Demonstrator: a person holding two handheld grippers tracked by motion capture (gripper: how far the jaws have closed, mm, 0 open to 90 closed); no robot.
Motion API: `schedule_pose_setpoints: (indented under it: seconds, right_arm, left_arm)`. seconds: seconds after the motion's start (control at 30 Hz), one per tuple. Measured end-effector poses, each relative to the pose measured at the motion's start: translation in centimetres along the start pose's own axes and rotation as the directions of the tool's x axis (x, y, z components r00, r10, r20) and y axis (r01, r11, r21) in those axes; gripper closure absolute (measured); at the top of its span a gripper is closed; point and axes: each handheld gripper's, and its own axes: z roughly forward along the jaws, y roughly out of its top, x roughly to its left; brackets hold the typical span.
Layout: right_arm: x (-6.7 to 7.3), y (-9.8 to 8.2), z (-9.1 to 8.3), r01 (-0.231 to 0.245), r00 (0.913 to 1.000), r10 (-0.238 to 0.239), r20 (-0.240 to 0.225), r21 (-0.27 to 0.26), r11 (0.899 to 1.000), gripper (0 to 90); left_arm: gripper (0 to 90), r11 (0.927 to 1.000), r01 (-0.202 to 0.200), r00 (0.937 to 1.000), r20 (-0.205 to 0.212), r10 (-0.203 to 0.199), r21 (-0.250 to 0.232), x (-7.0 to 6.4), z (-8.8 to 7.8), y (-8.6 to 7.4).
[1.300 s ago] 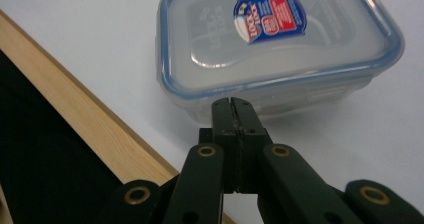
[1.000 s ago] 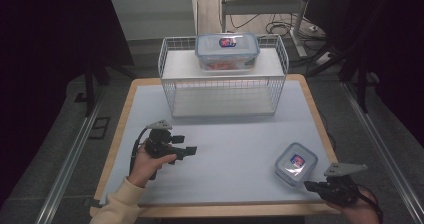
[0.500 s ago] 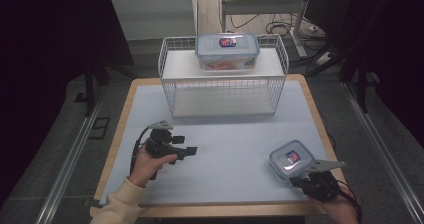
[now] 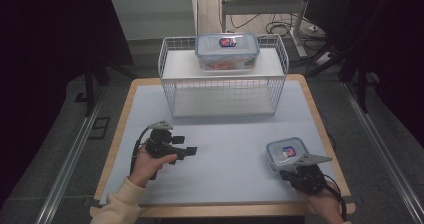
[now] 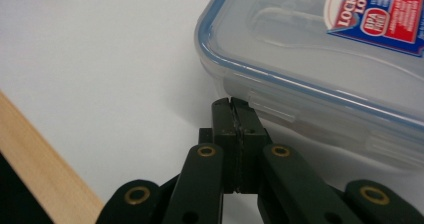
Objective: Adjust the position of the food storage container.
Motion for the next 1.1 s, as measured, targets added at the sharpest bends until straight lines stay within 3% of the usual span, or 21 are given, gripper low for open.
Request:
schedule_pose_setpoints:
  seconds: [0.13, 0.27, 0.3, 0.33, 0.37, 0.4, 0.43, 0.5, 0.53, 0.6, 0.63, 0.67, 0.7, 0.73, 0.77, 0.9, 1.1]
  right_arm:
    - [0.3, 0.1, 0.0, 0.007, 0.9999, -0.007, -0.011, -0.008, 1.0, 89.7]
    - [0.6, 0.2, -2.1, 0.017, 0.9997, -0.018, -0.015, -0.057, 0.998, 89.7]
    - [0.1, 0.5, -3.4, 0.001, 1.0, -0.001, 0.001, -0.088, 0.996, 89.8]
    - [0.1, 0.5, -3.4, 0.001, 1.0, -0.001, 0.001, -0.088, 0.996, 89.8]
    - [-1.1, 0.8, -4.7, -0.023, 0.9991, 0.027, 0.033, -0.12, 0.993, 89.8]
    - [-1.1, 0.8, -4.7, -0.023, 0.9991, 0.027, 0.033, -0.12, 0.993, 89.8]
    - [-2.3, 1.2, -5.8, -0.046, 0.9965, 0.056, 0.061, -0.152, 0.987, 89.8]
    - [-3.5, 1.6, -6.5, -0.062, 0.9938, 0.076, 0.081, -0.163, 0.985, 89.8]
    - [-3.5, 1.6, -6.5, -0.062, 0.9938, 0.076, 0.081, -0.163, 0.985, 89.8]
    - [-4.7, 2.0, -6.6, -0.072, 0.9896, 0.091, 0.112, -0.159, 0.985, 89.7]
    - [-6.1, 2.3, -6.5, -0.086, 0.9841, 0.108, 0.141, -0.154, 0.984, 89.8]
    - [-6.1, 2.3, -6.5, -0.086, 0.9841, 0.108, 0.141, -0.154, 0.984, 89.8]
    - [-7.4, 2.4, -6.2, -0.112, 0.9772, 0.136, 0.163, -0.147, 0.983, 89.8]
    - [-7.4, 2.4, -6.2, -0.112, 0.9772, 0.136, 0.163, -0.147, 0.983, 89.8]
    - [-8.5, 2.1, -5.7, -0.14, 0.9722, 0.162, 0.169, -0.137, 0.981, 89.8]
    - [-9.5, 1.3, -4.3, -0.171, 0.9681, 0.184, 0.17, -0.088, 0.981, 89.8]
    - [-9.4, 0.5, -3.3, -0.168, 0.9717, 0.171, 0.162, -0.032, 0.985, 89.8]
  left_arm:
    - [23.0, 1.0, 0.0, 1.0, 0.0, 0.0, -0.003, 0.0, -0.1, 0.0]
    - [23.0, 1.0, 0.004, 1.0, -0.002, -0.004, -0.008, 0.1, -0.3, 0.0]
    - [23.0, 1.0, 0.005, 1.0, -0.002, -0.005, -0.009, 0.1, -0.3, 0.0]
    - [23.0, 0.9999, 0.006, 1.0, -0.004, -0.006, -0.01, 0.1, -0.3, 0.0]
    - [23.0, 0.9999, 0.007, 1.0, -0.005, -0.007, -0.014, 0.1, -0.4, 0.0]
    - [23.1, 0.9999, 0.007, 1.0, -0.005, -0.007, -0.014, 0.1, -0.4, 0.0]
    - [23.1, 0.9999, 0.006, 1.0, -0.006, -0.006, -0.014, 0.0, -0.5, -0.2]
    - [23.0, 1.0, 0.003, 0.9999, -0.011, -0.003, -0.008, 0.1, -0.7, -0.4]
    - [23.0, 1.0, 0.003, 0.9999, -0.011, -0.003, -0.008, 0.1, -0.7, -0.4]
    - [23.1, 0.9998, 0.013, 0.9998, -0.015, -0.013, -0.012, 0.2, -0.8, -0.6]
    - [23.0, 0.9997, 0.019, 0.9996, -0.018, -0.02, -0.012, 0.3, -0.9, -0.8]
    - [23.0, 0.9997, 0.019, 0.9996, -0.018, -0.02, -0.012, 0.3, -0.9, -0.8]
    - [23.1, 0.9997, 0.024, 0.9995, -0.021, -0.024, -0.011, 0.5, -1.0, -1.0]
    - [23.1, 0.9997, 0.024, 0.9995, -0.021, -0.024, -0.011, 0.5, -1.0, -1.0]
    - [23.0, 0.9997, 0.025, 0.9994, -0.025, -0.026, -0.006, 0.6, -1.0, -1.2]
    - [23.1, 0.9995, 0.031, 0.9991, -0.029, -0.031, -0.003, 0.8, -1.0, -1.4]
    - [23.1, 0.9996, 0.028, 0.9993, -0.024, -0.028, -0.003, 0.6, -0.9, -1.4]
